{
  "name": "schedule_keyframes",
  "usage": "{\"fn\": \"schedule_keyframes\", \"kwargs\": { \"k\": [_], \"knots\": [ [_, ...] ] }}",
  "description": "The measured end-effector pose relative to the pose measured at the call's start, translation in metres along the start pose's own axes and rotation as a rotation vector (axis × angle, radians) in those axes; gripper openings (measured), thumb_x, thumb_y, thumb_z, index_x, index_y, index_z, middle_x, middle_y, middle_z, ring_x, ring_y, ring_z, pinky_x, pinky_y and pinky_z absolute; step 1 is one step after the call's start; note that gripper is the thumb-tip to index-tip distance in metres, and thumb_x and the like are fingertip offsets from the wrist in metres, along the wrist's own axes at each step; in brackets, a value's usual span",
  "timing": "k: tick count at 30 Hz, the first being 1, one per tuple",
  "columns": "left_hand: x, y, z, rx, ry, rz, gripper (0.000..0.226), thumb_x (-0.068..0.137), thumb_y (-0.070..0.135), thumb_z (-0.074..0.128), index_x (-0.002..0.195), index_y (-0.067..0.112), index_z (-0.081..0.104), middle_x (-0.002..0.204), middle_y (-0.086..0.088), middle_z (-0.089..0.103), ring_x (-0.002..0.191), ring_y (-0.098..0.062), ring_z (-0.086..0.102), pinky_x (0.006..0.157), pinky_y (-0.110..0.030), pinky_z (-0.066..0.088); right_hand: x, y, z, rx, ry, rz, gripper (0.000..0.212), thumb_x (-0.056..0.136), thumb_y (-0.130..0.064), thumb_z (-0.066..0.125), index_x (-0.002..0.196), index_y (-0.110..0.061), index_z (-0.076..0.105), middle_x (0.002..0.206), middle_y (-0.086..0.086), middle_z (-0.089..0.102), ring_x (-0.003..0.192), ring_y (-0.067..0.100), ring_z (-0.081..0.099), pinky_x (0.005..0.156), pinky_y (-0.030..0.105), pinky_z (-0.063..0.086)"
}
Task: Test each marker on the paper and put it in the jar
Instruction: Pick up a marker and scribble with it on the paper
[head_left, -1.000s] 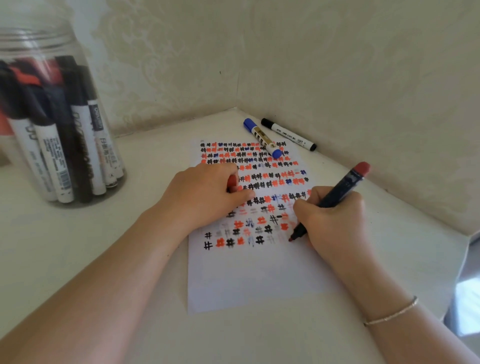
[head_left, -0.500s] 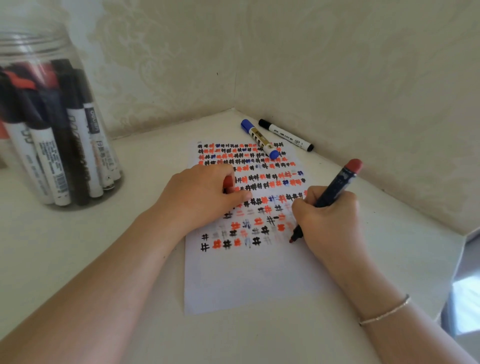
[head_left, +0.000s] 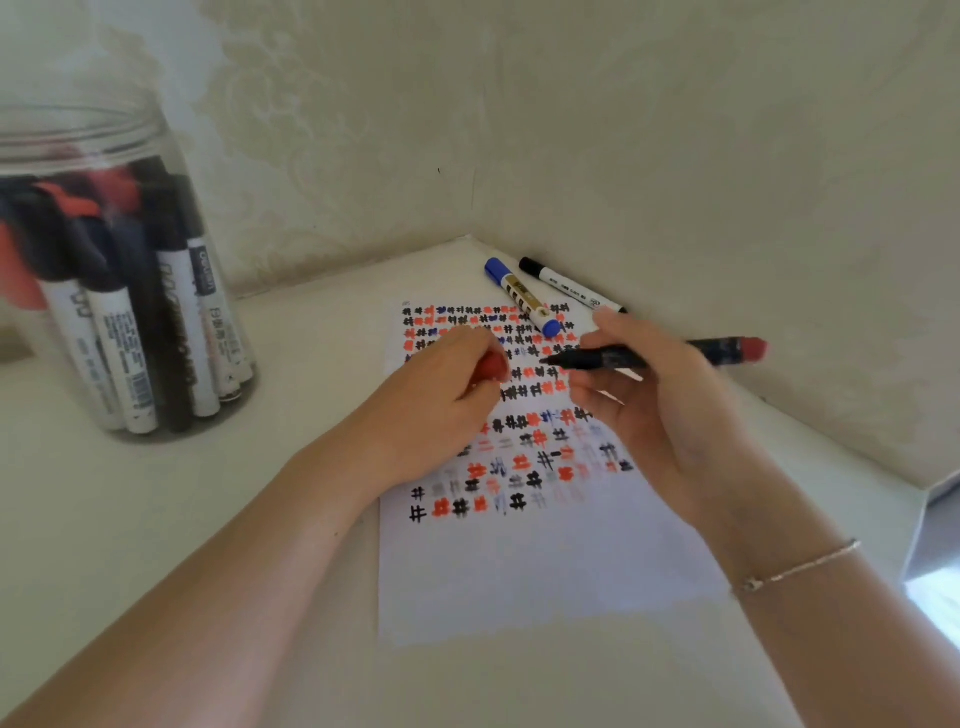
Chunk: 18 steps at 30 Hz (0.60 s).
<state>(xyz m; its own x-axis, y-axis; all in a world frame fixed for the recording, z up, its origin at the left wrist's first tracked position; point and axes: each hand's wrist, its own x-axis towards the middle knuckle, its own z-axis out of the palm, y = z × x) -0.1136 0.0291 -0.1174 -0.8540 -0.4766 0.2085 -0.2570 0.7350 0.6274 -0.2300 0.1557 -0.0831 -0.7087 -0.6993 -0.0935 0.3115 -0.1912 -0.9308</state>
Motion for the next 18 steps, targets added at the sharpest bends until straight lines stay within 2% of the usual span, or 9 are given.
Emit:
{"fn": "schedule_keyframes", "kwargs": {
  "k": [4, 7, 14, 16, 18],
  "knots": [
    [-0.002, 0.005, 0.001, -0.131, -0.041, 0.03, 0.005, 0.098, 0.028, 0.048, 0.099, 0.027, 0.053, 0.078, 0.011, 0.055, 0.062, 0.004, 0.049, 0.057, -0.009, 0.04, 0.001, -0.007, 0.015, -0.049, 0.017, -0.116, 0.023, 0.09, -0.005, 0.057, 0.068, -0.003, 0.05, 0.051, 0.004, 0.056, 0.038, 0.018, 0.048, 0.04, 0.025, 0.044],
    [-0.002, 0.006, 0.001, -0.157, -0.056, 0.043, 0.004, 0.097, 0.029, 0.05, 0.097, 0.026, 0.053, 0.073, 0.01, 0.054, 0.056, 0.003, 0.046, 0.052, -0.01, 0.039, 0.002, -0.007, 0.018, -0.104, 0.0, -0.15, 0.024, 0.089, -0.003, 0.058, 0.068, -0.005, 0.047, 0.048, 0.005, 0.056, 0.037, 0.019, 0.048, 0.04, 0.026, 0.044],
    [-0.001, 0.006, 0.001, -0.199, -0.075, 0.037, 0.003, 0.096, 0.028, 0.052, 0.094, 0.027, 0.053, 0.072, 0.009, 0.053, 0.054, 0.0, 0.044, 0.052, -0.01, 0.038, 0.01, -0.001, 0.019, -0.177, 0.017, -0.137, 0.026, 0.088, -0.003, 0.062, 0.067, -0.006, 0.046, 0.046, 0.004, 0.055, 0.037, 0.018, 0.049, 0.04, 0.027, 0.045],
    [-0.001, 0.005, 0.0, -0.217, -0.061, 0.035, 0.004, 0.096, 0.028, 0.053, 0.097, 0.027, 0.056, 0.074, 0.006, 0.057, 0.057, -0.001, 0.045, 0.055, -0.012, 0.039, 0.012, 0.001, 0.019, -0.234, -0.016, -0.113, 0.027, 0.085, -0.006, 0.066, 0.066, -0.005, 0.049, 0.047, 0.004, 0.055, 0.038, 0.017, 0.05, 0.042, 0.027, 0.044],
    [-0.001, 0.006, -0.001, -0.293, -0.063, 0.03, 0.013, 0.095, 0.027, 0.056, 0.106, 0.025, 0.061, 0.085, 0.006, 0.064, 0.069, -0.001, 0.055, 0.068, -0.016, 0.045, 0.014, 0.005, 0.02, -0.318, -0.068, -0.071, 0.025, 0.083, -0.012, 0.071, 0.065, -0.008, 0.055, 0.047, 0.004, 0.054, 0.04, 0.015, 0.048, 0.043, 0.025, 0.043]
  ]
}}
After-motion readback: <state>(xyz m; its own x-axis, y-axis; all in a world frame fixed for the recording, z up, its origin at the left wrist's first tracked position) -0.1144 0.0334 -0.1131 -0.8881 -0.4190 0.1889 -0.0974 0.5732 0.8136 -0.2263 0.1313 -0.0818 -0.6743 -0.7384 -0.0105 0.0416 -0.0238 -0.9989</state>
